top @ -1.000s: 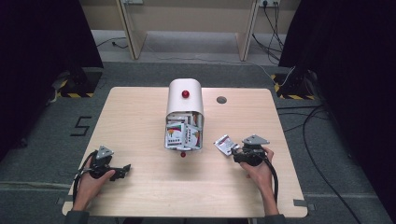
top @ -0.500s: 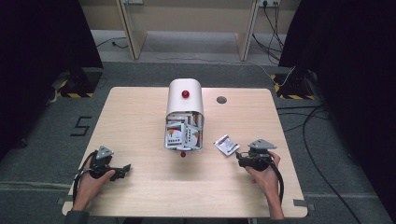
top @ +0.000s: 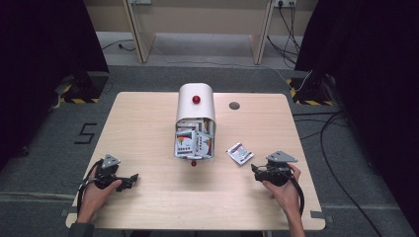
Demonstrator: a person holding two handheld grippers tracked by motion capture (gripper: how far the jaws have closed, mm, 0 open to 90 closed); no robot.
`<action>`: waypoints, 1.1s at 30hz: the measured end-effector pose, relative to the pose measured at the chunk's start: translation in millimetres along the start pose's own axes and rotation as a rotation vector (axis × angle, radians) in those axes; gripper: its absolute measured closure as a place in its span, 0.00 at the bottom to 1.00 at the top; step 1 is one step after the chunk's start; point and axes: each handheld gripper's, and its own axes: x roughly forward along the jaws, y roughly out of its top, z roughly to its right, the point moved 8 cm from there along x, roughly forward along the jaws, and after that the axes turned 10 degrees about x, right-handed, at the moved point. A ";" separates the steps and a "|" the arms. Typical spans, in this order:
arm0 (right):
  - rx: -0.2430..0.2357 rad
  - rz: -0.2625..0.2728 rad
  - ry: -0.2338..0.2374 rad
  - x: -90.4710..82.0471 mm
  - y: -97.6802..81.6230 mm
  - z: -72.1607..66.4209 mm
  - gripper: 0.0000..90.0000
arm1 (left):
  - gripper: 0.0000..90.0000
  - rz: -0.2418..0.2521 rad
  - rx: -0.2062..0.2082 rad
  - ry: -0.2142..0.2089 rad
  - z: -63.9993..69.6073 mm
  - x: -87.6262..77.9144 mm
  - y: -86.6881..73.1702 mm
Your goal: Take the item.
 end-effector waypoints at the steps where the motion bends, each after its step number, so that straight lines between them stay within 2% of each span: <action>1: 0.005 -0.003 0.002 -0.9 -1.6 -0.8 0.32 | 0.00 0.000 0.000 0.000 0.0 0.0 0.0; 7: -0.005 -0.004 0.010 -7.8 -10.7 -1.2 0.31 | 0.00 0.000 0.000 0.000 0.0 0.0 0.0; 16: 0.009 -0.004 0.023 -19.8 -23.2 -0.7 0.30 | 0.00 0.000 0.000 0.000 0.0 0.0 0.0; 27: 0.007 -0.005 0.041 -25.5 -30.6 -7.4 0.28 | 0.00 0.000 0.000 0.000 0.0 0.0 0.0; 33: 0.015 -0.019 0.040 -27.1 -37.5 -6.7 0.25 | 0.00 0.000 0.000 0.000 0.0 0.0 0.0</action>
